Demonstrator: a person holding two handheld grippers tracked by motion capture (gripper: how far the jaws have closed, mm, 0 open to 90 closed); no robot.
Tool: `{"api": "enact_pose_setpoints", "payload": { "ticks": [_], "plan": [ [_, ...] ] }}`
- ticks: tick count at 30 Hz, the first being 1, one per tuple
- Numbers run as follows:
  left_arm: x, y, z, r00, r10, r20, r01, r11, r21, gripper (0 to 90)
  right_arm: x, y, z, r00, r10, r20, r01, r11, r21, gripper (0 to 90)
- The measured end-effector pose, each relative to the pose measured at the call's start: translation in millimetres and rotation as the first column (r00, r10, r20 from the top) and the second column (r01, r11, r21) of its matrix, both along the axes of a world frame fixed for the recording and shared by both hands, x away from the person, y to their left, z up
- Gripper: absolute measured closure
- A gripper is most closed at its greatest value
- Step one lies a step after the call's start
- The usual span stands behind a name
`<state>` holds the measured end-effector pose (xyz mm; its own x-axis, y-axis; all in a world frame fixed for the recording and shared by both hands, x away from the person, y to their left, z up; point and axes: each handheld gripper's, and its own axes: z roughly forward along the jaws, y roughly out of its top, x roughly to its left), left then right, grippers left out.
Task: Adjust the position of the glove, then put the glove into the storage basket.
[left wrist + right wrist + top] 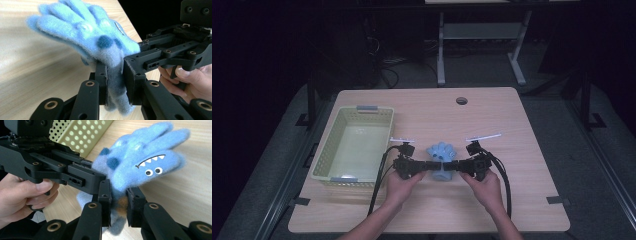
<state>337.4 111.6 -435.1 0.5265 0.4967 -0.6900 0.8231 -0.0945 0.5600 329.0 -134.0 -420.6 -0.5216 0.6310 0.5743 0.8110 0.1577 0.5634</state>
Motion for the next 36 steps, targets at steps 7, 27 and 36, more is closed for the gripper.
{"api": "enact_pose_setpoints", "payload": {
  "ticks": [7,27,36],
  "plan": [
    [0.6,4.7,6.5,0.9998,-0.007,0.017,0.007,1.0,-0.002,74.0,0.1,4.7,8.0,0.9998,0.011,0.014,-0.011,0.9999,-0.006,76.7],
    [1.2,20.8,24.4,0.9988,0.002,0.05,-0.002,1.0,-0.001,73.9,7.0,20.4,27.2,0.9985,0.037,0.04,-0.037,0.9993,-0.009,76.8],
    [2.1,32.1,34.6,0.9978,0.015,0.065,-0.014,0.9999,-0.008,74.0,10.6,30.4,38.7,0.9969,0.051,0.06,-0.051,0.9986,-0.012,76.8]
  ]
}}
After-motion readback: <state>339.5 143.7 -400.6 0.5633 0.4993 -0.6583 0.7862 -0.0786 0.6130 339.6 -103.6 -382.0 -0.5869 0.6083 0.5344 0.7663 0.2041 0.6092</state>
